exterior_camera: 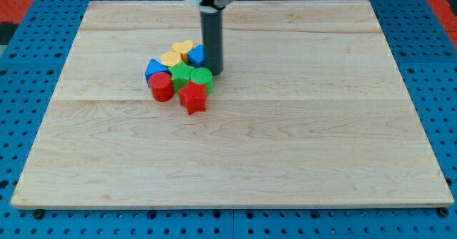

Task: Move yourself towards the top side of the board

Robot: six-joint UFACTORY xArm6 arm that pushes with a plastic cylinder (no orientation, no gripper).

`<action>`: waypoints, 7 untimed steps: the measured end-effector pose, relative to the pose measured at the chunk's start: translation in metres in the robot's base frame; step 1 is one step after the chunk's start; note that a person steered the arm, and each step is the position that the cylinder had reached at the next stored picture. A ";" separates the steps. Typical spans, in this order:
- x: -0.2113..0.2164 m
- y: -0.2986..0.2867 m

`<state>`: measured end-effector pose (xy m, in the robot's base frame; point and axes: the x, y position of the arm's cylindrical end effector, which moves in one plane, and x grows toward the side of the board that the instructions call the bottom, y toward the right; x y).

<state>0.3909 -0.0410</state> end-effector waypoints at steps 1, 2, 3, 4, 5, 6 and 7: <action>0.023 -0.020; 0.042 -0.043; 0.049 -0.069; 0.047 -0.041; 0.035 -0.002; -0.009 0.032; -0.047 0.054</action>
<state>0.3437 0.0126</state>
